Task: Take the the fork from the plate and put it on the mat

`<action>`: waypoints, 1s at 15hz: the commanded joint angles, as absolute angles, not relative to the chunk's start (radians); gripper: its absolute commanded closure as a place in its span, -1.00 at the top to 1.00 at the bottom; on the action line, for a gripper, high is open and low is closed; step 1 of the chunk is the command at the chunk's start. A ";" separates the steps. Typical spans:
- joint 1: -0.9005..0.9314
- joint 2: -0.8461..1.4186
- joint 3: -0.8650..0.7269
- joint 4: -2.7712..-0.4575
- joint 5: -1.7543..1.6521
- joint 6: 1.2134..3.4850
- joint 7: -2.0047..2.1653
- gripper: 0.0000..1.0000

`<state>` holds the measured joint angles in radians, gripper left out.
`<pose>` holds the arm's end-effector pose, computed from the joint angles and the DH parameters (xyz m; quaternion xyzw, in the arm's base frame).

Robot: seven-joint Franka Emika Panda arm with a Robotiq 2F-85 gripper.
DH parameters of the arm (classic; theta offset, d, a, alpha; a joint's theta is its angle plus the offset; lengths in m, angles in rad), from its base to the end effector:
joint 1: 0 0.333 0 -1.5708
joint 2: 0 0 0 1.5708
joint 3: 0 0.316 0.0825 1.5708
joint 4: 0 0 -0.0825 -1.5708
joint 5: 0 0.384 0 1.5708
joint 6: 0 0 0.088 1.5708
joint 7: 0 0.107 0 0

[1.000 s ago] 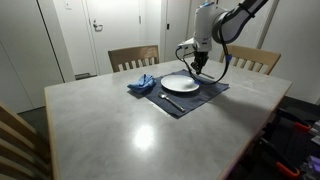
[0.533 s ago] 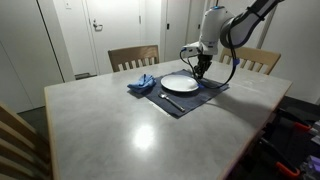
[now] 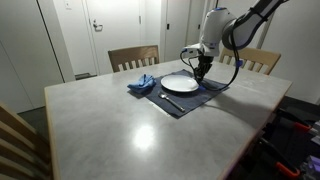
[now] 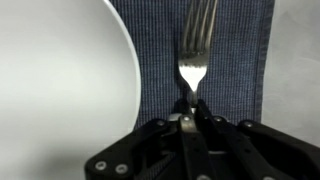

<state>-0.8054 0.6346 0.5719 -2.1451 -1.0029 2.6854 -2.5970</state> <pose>0.5484 -0.0911 0.1512 -0.0086 0.9959 -0.0560 0.0708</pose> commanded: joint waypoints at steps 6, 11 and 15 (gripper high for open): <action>-0.819 0.630 0.582 -2.148 -0.997 2.702 -2.601 0.13; -0.832 0.607 0.596 -2.128 -0.967 2.679 -2.602 0.84; -0.846 0.573 0.619 -2.110 -0.851 2.630 -2.590 1.00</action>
